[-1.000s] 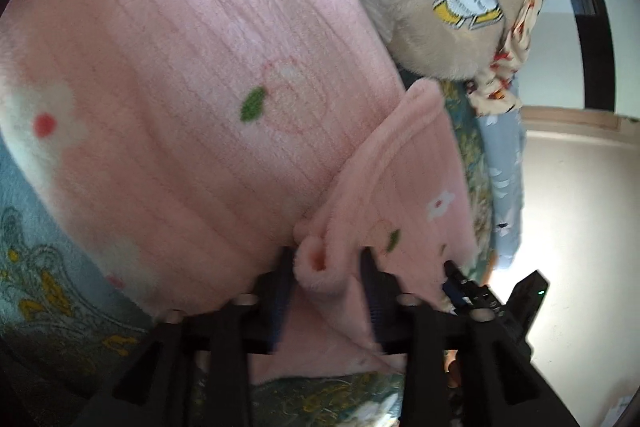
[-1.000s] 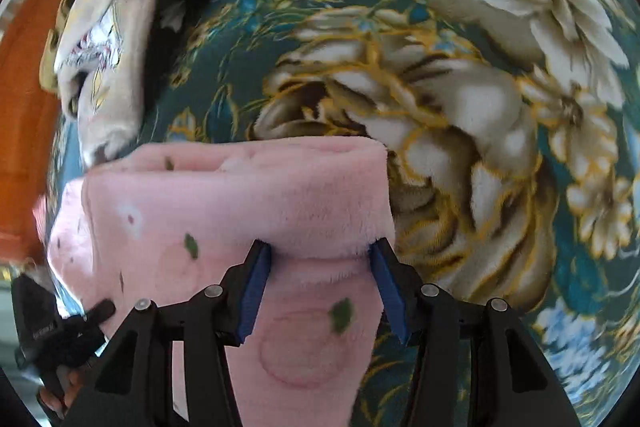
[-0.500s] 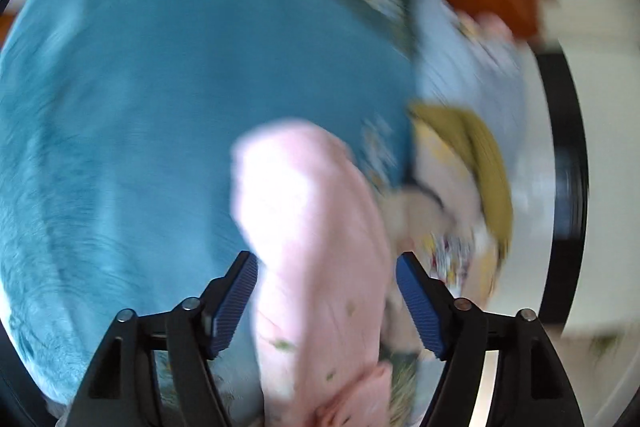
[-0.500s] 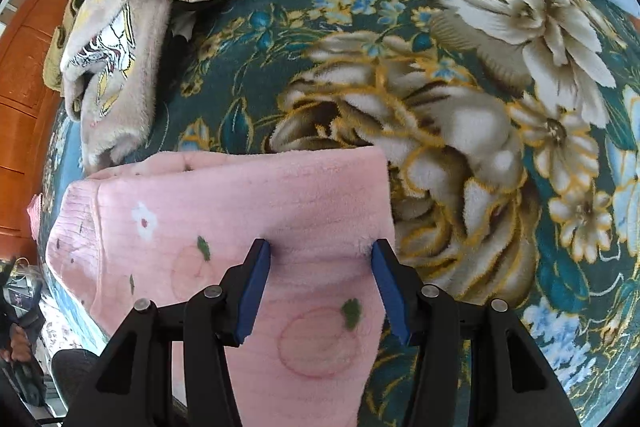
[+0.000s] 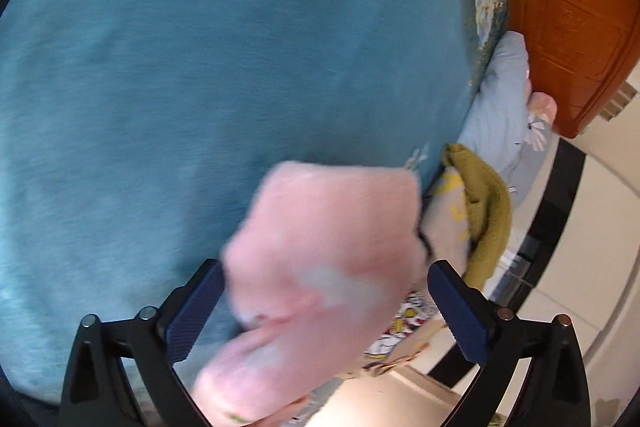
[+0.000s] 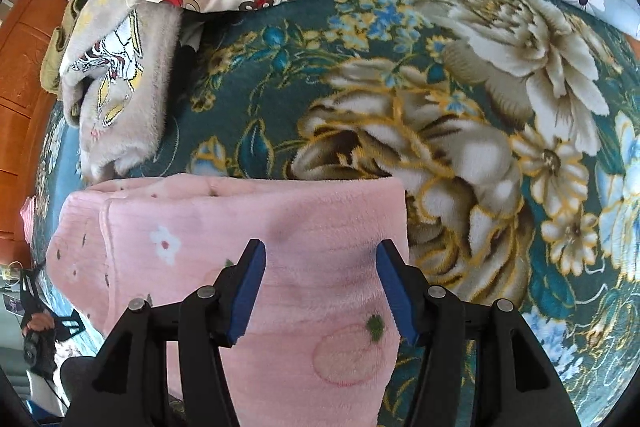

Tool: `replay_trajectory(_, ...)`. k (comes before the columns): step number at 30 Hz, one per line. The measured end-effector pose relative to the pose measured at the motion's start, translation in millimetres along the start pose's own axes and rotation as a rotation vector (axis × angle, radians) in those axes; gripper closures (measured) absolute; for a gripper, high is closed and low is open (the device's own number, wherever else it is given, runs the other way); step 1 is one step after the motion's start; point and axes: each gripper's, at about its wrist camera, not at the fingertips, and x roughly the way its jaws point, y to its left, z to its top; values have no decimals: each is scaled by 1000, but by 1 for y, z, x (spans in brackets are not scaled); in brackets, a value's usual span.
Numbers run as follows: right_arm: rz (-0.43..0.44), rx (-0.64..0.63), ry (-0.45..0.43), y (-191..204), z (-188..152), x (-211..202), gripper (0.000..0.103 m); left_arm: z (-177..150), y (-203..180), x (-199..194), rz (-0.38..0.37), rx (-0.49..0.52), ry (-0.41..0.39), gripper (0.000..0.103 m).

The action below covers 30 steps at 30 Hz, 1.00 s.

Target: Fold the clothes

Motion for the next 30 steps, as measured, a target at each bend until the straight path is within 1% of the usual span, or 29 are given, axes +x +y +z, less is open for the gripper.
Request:
replay_trajectory(2,-7,-1,3,2,0,-1,44,1,-8,9,27,2,14,2)
replay_trajectory(4,-16,7,4,4,-1,0,44,2,-12,15,53,10,11,2)
replay_trajectory(6,-15,2,9,7,-1,0,44,4,-14,17,62,-1,-4,11)
replay_trajectory(8,-13,-7,7,11,-2,-1,44,6,-20,14,84,17,-32,48)
replay_trajectory(10,-12,-16,5,14,-2,-1,44,6,-28,8,109,58,-54,63)
replay_trajectory(11,-12,-19,4,15,-2,-1,44,4,-34,5,129,105,-62,69)
replay_trajectory(13,-9,-18,5,16,-2,-1,44,-4,-55,-1,161,229,-78,71)
replay_trajectory(17,-2,-19,0,17,-1,-2,44,-37,-105,-6,176,482,-93,73)
replay_trajectory(19,5,-16,-4,16,-2,-2,44,-67,-137,-6,166,641,-97,73)
replay_trajectory(20,8,-14,-6,15,-2,-2,44,-84,-152,-5,148,717,-95,73)
replay_trajectory(21,12,-10,-9,14,-2,-3,44,-106,-166,-6,127,803,-88,73)
replay_trajectory(24,17,4,-20,9,-4,-4,44,-189,-204,-6,70,1096,-42,73)
replay_trajectory(25,17,11,-22,7,-4,-4,44,-222,-213,-5,49,1198,-17,73)
replay_trajectory(27,18,28,-25,3,-4,-3,44,-278,-223,6,11,1364,36,73)
replay_trajectory(28,18,35,-28,1,-4,-3,44,-304,-225,17,-1,1425,73,72)
replay_trajectory(30,21,46,-36,-2,-2,-4,44,-343,-218,40,-3,1494,154,72)
